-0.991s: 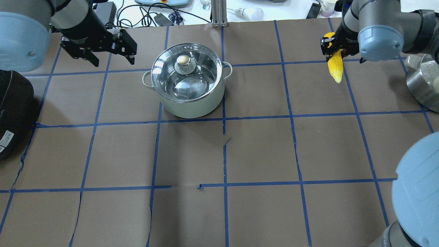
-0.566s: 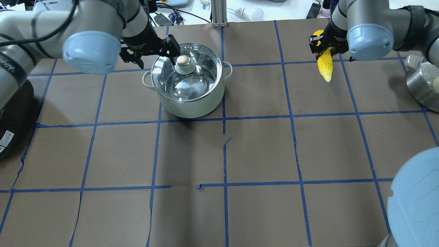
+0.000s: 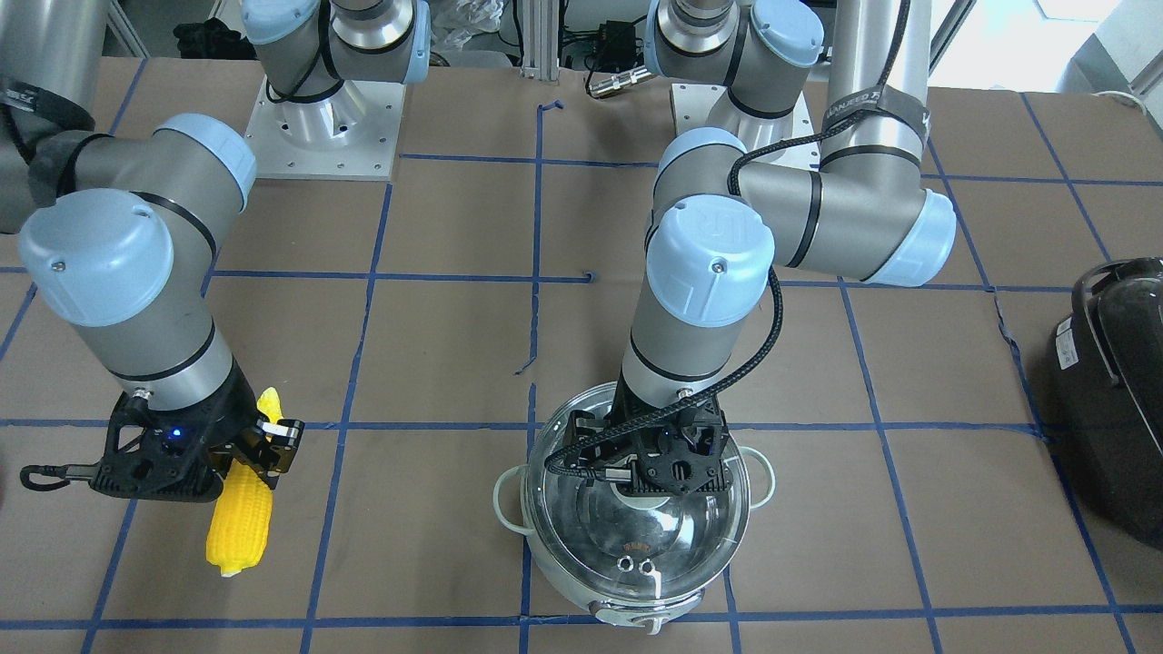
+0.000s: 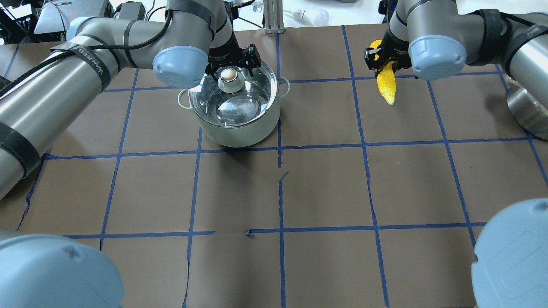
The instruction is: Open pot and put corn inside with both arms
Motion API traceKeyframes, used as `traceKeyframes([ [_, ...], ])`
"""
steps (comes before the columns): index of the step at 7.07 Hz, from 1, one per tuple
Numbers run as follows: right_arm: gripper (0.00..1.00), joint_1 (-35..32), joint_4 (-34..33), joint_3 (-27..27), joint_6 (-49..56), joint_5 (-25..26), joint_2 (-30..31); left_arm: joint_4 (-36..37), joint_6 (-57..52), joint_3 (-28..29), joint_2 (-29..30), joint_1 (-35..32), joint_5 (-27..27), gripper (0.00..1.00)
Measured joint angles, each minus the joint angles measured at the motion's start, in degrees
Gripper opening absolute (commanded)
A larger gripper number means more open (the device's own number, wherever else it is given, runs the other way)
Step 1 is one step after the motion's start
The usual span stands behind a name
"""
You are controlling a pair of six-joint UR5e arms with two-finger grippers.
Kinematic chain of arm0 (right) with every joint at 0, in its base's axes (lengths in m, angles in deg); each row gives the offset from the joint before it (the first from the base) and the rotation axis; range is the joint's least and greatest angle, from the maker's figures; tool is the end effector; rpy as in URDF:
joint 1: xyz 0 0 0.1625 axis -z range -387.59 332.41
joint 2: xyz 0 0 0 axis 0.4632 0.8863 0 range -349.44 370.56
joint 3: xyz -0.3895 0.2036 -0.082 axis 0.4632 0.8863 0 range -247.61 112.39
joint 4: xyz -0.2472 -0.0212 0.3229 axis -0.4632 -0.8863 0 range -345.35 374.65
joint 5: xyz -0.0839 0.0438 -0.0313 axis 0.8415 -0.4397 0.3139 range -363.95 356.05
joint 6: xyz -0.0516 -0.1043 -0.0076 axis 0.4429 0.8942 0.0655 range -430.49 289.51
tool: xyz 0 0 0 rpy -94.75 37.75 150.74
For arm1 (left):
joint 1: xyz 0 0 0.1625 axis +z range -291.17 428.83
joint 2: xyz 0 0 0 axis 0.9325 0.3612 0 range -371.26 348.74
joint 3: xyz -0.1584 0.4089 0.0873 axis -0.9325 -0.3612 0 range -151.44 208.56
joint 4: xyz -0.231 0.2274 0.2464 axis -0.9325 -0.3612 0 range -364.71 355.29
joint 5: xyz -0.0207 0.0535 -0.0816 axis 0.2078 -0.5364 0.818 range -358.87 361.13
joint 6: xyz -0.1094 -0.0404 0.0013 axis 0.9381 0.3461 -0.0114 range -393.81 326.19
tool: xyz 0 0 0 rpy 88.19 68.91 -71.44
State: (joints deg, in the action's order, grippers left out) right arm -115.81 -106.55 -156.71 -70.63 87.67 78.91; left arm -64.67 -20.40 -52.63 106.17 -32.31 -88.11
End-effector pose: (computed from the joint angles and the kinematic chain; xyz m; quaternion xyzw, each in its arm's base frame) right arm 0.1099 -0.6477 0.3452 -0.0180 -0.9956 0.0909 0.0154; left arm -0.2659 -0.6523 0.3419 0.0191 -0.9948 0.0958 0.0276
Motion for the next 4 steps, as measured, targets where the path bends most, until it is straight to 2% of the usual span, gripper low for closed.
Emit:
traceKeyframes([
  [1, 0.00, -0.30, -0.12, -0.01, -0.03, 0.03, -0.06, 0.25, -0.57, -0.10, 0.25, -0.02, -0.12, 0.44],
  [4, 0.00, -0.49, -0.10, -0.20, -0.02, -0.28, -0.16, 0.36, -1.17, -0.21, 0.04, -0.01, -0.21, 0.27],
])
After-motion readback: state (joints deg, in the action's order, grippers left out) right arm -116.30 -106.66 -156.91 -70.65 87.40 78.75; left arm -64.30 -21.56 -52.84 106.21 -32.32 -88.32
